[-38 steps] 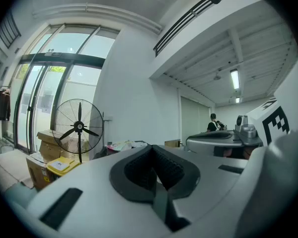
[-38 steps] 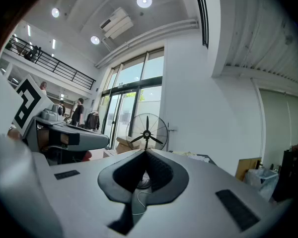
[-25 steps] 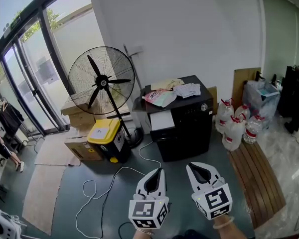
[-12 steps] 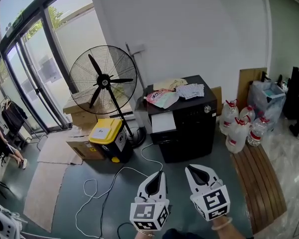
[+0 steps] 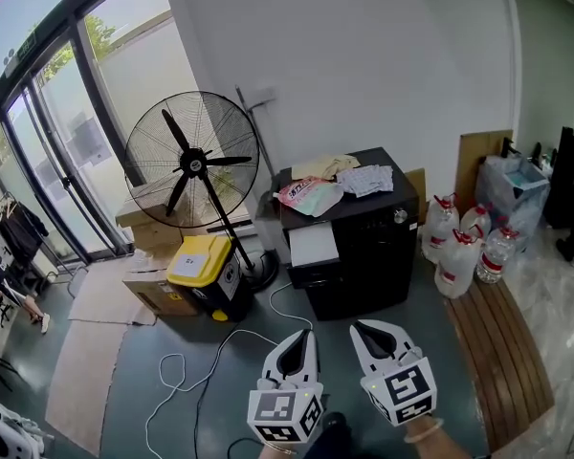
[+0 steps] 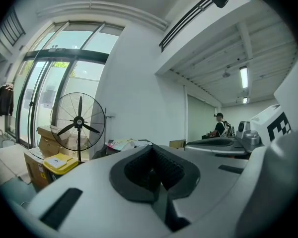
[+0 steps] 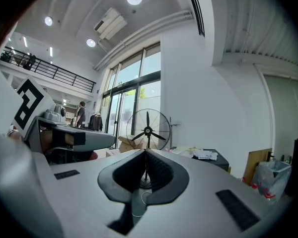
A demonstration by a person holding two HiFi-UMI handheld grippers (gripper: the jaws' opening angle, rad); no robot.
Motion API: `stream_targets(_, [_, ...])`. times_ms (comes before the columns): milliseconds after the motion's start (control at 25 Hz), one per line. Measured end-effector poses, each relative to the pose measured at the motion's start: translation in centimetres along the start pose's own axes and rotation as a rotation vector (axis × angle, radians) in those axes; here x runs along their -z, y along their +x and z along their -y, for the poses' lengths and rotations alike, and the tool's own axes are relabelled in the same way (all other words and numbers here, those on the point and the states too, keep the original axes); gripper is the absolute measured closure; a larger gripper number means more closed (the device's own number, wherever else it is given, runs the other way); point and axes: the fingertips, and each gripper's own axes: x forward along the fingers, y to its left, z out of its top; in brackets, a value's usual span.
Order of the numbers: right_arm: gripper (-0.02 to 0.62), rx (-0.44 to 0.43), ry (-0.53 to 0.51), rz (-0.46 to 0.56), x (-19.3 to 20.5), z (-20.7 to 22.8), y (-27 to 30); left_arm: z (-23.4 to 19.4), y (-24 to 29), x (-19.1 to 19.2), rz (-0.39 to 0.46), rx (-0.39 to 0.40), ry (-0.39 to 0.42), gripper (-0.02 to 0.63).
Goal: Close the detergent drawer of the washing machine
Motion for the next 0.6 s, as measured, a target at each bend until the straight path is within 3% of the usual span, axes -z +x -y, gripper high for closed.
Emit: stream_targets(600, [0.571, 0.06, 0.028, -0.035, 0.8, 2.2, 11.6, -8.2, 8.5, 0.4, -0.011, 0.073, -0.008, 0.592])
